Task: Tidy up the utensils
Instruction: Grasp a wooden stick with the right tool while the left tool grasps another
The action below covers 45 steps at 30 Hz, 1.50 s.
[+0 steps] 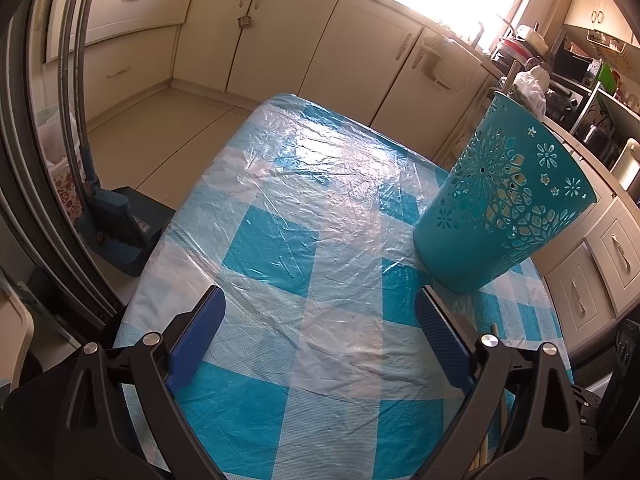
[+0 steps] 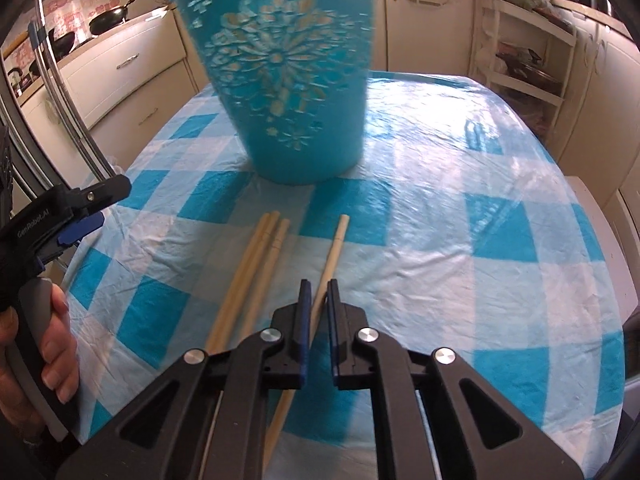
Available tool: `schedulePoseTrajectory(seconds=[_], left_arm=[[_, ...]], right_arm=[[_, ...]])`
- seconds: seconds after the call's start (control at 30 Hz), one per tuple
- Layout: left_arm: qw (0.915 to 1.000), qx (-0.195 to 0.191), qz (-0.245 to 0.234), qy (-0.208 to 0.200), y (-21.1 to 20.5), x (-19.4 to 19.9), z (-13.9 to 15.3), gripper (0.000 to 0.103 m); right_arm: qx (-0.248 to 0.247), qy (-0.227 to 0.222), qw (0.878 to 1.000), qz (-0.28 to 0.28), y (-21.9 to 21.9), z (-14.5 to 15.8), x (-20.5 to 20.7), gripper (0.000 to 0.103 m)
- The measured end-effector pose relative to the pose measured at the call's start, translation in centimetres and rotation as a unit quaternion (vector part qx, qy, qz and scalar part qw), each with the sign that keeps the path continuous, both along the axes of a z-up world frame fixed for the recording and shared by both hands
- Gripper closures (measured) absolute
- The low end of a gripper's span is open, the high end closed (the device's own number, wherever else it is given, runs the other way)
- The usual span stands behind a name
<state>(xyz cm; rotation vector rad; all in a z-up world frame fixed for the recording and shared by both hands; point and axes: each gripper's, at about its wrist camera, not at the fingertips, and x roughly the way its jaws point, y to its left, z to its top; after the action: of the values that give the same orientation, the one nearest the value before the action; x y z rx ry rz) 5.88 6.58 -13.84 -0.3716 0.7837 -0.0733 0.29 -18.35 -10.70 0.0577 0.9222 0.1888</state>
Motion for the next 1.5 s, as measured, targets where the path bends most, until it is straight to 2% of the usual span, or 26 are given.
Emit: schedulePoseTrajectory(seconds=[0.1,0.17,0.3,0.43,0.77,0.83,1.07,1.17,1.23,1.43,1.5], left_arm=[[1.0,0.006,-0.001,0.002,-0.3,0.0,0.0,0.011],[0.9995,0.027,-0.014,0.007,-1.2,0.0,0.2,0.011],[0.9949,0.055,-0.083,0.02,-5.5,-0.9,1.0,0.011],[0.9879,0.093,-0.121,0.026,-9.3,-1.1,1.1,0.011],[0.9775,0.145,-0.133,0.075,-11.8,-0.4,-0.9,0.011],[0.9753,0.158,-0.135,0.075,-12.1,-0.5,-0.9,0.011],[0.9728,0.172,-0.136,0.076,-12.3,-0.3,-0.7,0.012],[0.97,0.183,-0.144,0.071,-12.4,-0.2,-0.4,0.018],[0.9665,0.19,-0.153,0.081,-12.4,0.0,-0.5,0.031],[0.963,0.19,-0.174,0.08,-12.5,0.4,-0.2,0.045],[0.9648,0.174,-0.18,0.08,-12.7,0.3,0.2,0.046]], right_arm=[[0.009,-0.003,1.0,-0.009,-1.7,0.0,-0.6,0.095],[0.021,-0.006,1.0,-0.017,-2.8,0.0,-0.9,0.095],[0.057,-0.007,0.998,-0.025,-4.0,-0.2,-1.0,0.095],[0.069,-0.008,0.997,-0.026,-4.4,-0.3,-1.0,0.095],[0.09,-0.008,0.995,-0.029,-4.8,-0.3,-1.0,0.095],[0.091,-0.008,0.995,-0.029,-4.8,-0.3,-1.1,0.094],[0.092,-0.009,0.995,-0.028,-4.8,-0.3,-1.1,0.092],[0.094,-0.009,0.995,-0.028,-4.7,-0.3,-1.2,0.092],[0.096,-0.009,0.995,-0.028,-4.7,-0.2,-1.2,0.092],[0.099,-0.009,0.995,-0.027,-4.8,-0.2,-1.2,0.091],[0.1,-0.009,0.995,-0.027,-4.9,-0.2,-1.2,0.091]])
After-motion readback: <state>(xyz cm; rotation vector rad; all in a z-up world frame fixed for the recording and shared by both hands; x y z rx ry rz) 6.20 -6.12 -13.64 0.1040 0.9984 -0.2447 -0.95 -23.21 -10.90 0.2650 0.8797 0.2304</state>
